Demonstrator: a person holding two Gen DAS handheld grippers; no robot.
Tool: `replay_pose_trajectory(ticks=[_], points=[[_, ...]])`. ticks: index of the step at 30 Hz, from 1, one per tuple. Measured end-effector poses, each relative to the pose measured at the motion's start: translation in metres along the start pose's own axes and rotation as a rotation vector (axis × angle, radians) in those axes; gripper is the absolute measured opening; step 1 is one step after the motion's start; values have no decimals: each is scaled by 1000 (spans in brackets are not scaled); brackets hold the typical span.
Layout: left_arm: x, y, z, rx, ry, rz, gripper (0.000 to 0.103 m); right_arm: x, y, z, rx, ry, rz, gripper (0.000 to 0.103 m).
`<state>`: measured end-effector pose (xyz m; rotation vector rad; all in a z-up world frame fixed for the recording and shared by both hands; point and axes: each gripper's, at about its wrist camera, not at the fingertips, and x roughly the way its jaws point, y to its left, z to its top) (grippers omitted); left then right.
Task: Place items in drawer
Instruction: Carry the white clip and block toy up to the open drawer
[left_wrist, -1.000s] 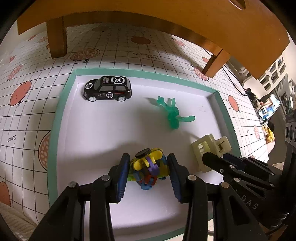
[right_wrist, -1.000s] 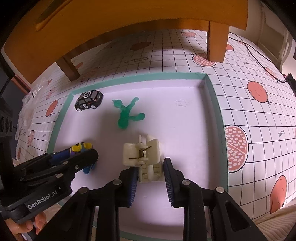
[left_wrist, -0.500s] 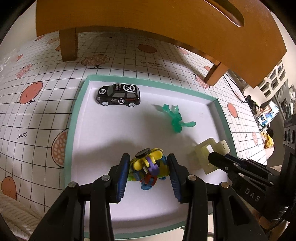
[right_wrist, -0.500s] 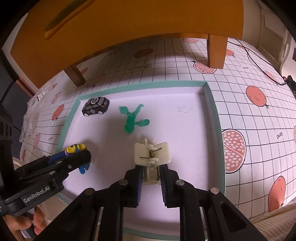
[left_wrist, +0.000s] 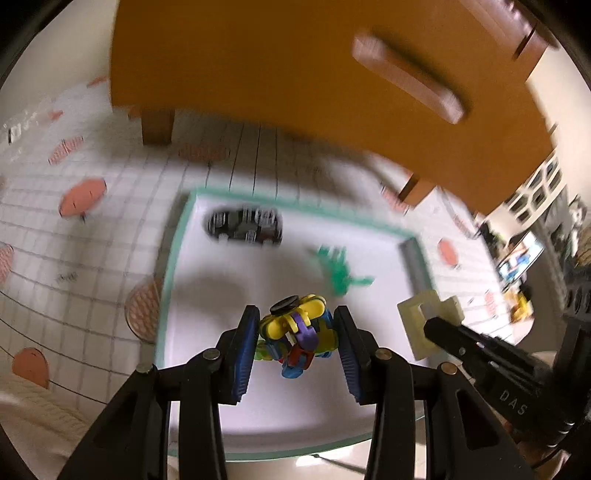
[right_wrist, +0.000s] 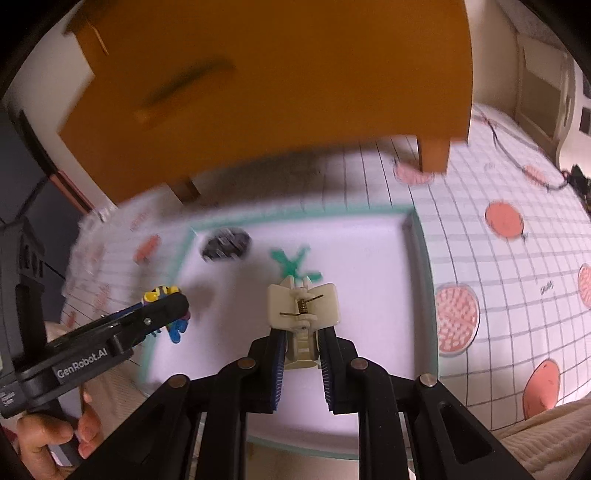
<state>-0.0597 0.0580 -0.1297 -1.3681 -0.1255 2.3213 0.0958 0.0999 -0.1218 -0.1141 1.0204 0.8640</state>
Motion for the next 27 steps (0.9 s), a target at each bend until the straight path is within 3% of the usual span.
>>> replay_pose_trajectory(ticks=[13,18,27], points=[[-125,-36,67,78,-334,-103,43,-114,49,68,-77,-313,117,18],[-155,-49,100,121,-418,-114,43,-140,59,98,-105,-389,115,18],[-180,-70,154,178,-490,-104,43,-162,72,154,-146,-459,72,18]])
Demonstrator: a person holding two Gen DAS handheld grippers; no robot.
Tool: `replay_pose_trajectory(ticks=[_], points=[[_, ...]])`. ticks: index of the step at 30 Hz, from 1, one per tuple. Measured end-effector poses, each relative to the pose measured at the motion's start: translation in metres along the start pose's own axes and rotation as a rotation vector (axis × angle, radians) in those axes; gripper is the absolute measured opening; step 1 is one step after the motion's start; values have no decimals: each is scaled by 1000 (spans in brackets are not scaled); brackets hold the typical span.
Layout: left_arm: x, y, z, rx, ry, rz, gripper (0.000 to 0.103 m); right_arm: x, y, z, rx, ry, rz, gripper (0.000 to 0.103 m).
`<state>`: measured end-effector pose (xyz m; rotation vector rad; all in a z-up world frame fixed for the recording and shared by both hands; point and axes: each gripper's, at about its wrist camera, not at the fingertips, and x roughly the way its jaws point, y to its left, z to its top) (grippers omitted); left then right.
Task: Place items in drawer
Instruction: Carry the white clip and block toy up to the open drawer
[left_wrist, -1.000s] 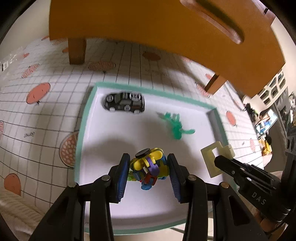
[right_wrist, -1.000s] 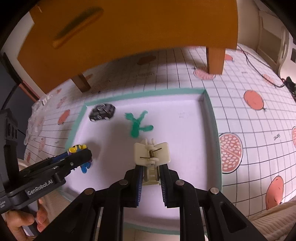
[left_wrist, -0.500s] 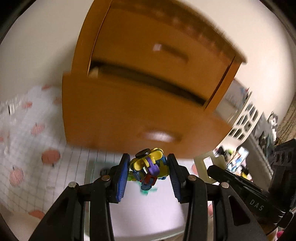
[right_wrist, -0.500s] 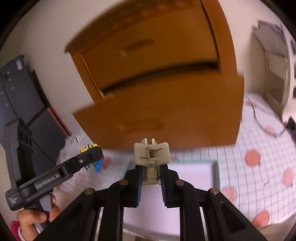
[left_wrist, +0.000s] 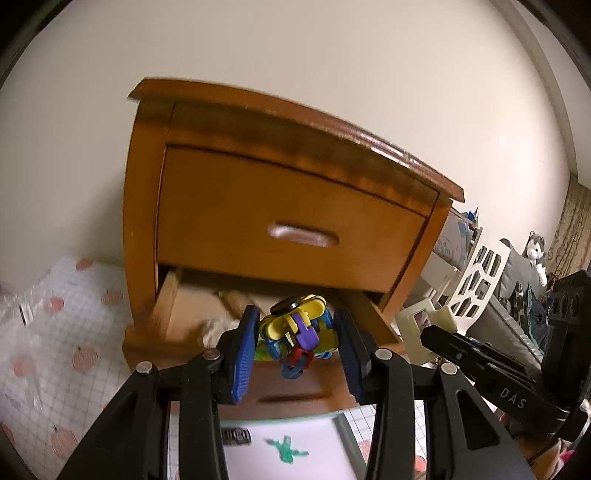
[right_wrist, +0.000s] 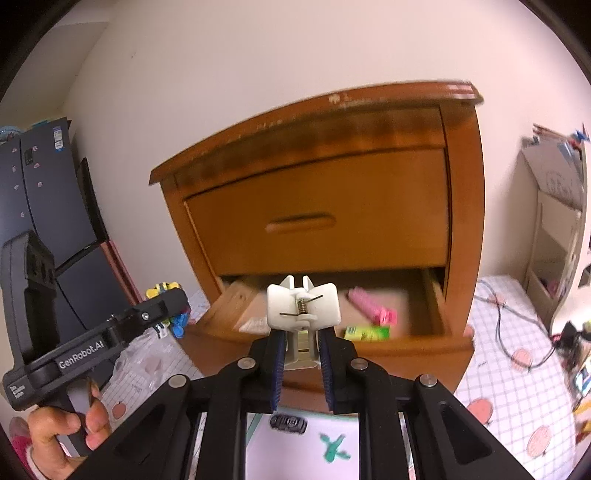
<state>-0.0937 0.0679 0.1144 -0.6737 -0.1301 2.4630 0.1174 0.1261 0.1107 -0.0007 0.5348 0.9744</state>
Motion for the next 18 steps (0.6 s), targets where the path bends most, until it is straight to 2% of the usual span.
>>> replay_pose_trajectory(ticks=[6,18], points=[[18,1,15,15,27,3,43,11,-6,16,-27,15,-24,18],[74,15,14,26,142,93,43,52,-29,21,-19,112,-81,18]])
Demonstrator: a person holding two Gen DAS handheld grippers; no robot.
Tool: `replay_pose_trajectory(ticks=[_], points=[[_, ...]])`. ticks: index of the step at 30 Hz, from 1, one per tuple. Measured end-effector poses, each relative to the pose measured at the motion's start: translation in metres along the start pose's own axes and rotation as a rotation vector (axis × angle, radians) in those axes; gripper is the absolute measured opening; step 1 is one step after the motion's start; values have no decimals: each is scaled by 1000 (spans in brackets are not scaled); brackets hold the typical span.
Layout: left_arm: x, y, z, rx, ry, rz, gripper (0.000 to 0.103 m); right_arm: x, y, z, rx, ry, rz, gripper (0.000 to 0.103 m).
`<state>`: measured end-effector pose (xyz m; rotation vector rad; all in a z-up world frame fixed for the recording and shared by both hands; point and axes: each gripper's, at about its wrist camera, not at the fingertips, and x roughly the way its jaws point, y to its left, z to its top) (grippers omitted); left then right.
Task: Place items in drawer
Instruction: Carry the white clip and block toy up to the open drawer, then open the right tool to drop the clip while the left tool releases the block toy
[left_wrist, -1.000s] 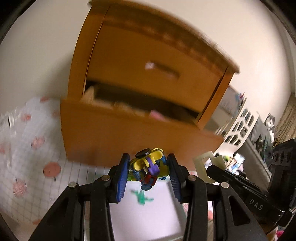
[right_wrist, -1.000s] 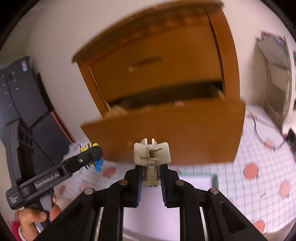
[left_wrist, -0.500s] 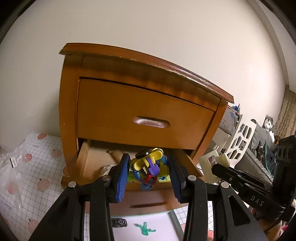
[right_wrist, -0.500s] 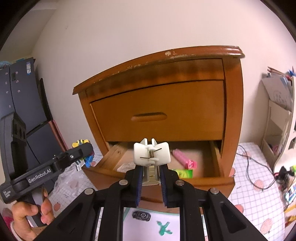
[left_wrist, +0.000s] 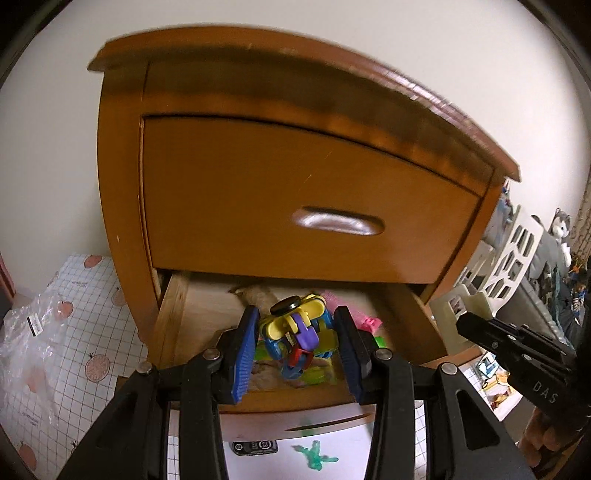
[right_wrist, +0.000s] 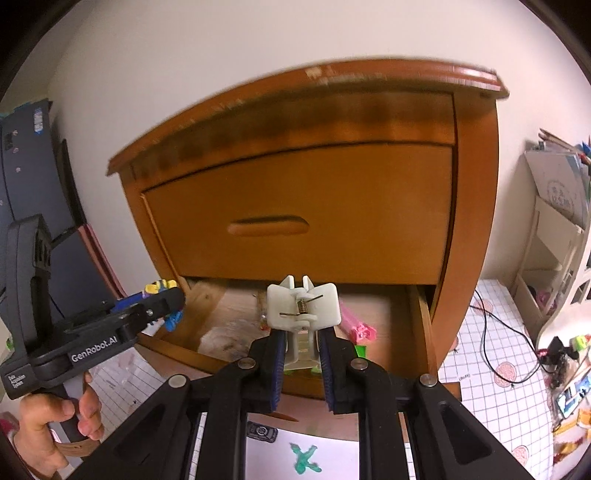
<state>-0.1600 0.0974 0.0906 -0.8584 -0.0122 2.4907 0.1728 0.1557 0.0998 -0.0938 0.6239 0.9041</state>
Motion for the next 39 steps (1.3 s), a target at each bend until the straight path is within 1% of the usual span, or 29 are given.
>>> replay_pose_trajectory(ticks=[5,12,19,26,28,30,32,34,35,38,39], points=[[15,5,1,-9,30,23,43,16,-11,-1,24,39,-18,18],[36,6,-3,-6,72,42,43,31,-16,-4,15,76,-44,18],[47,12,-7,-18,100,53,43,42,-18,-2,10,103,-57,18],[48,12,-6,-12,114,54,43,52,-18,-1,5,132,-73,19],[48,12,-5,-10,113,52,46,53,-16,-1,-2,135,-79,19],[47,13,-5,-8,108,52,54,55,-16,-1,-1,140,-81,21],[46,13,-4,-7,104,54,55,55,-16,-1,0,141,-86,21],[45,13,-4,-5,103,56,58,55,-16,-1,3,145,-88,21],[45,13,-4,-4,102,58,61,56,-16,-1,4,148,-91,21],[44,14,-4,-5,104,55,62,54,-17,-1,6,146,-91,24],[44,14,-5,-7,105,54,63,54,-16,-1,5,147,-93,26]])
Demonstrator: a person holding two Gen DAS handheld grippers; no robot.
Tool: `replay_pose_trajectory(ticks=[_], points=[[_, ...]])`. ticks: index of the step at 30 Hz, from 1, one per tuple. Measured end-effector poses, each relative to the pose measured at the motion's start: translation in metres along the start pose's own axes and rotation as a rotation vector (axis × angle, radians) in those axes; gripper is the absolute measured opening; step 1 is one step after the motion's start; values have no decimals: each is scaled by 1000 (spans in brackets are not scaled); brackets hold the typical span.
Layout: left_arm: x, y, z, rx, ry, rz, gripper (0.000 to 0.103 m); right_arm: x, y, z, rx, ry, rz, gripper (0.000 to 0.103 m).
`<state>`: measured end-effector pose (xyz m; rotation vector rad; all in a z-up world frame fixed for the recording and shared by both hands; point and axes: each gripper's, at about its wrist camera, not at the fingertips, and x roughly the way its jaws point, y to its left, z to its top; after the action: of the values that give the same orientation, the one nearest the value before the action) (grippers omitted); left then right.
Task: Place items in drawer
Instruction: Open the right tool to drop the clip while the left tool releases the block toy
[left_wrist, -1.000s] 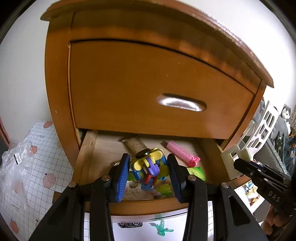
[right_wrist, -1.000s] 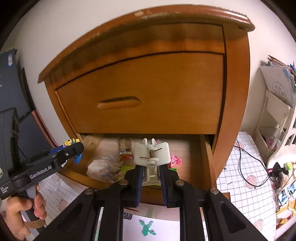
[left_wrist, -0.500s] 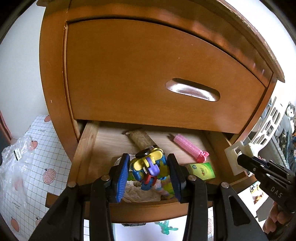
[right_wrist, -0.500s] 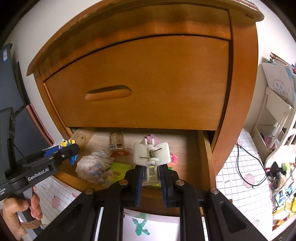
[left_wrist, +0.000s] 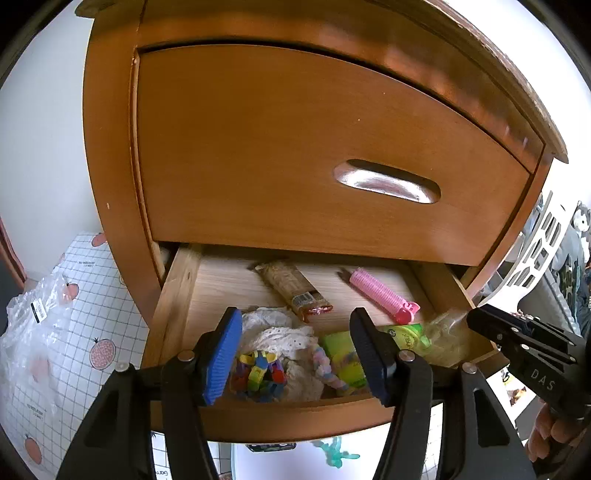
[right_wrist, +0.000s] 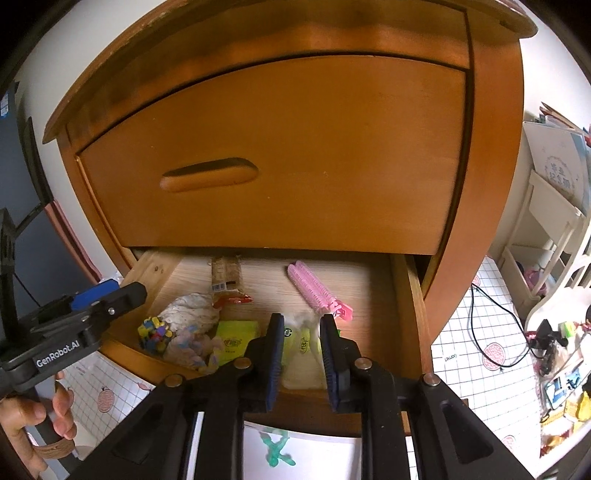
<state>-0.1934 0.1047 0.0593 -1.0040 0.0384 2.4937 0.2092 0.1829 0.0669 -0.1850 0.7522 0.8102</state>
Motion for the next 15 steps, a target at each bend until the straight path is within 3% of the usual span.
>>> replay_pose_trajectory(ticks=[7,10,12,15], points=[[-2,2,-1,-9,-4,26,77,-3,0,1,5,-1,-7,41],[-4,2,-1,-7,-9,41,79,-4,0,1,6,-6,-12,53],[-7,3,-1,-5,-20,48,87,-7,-1,0,9,-15,-11,64],[-11,5,-1,-4,-46,61,91,-7,-2,0,11,-15,-13,71]])
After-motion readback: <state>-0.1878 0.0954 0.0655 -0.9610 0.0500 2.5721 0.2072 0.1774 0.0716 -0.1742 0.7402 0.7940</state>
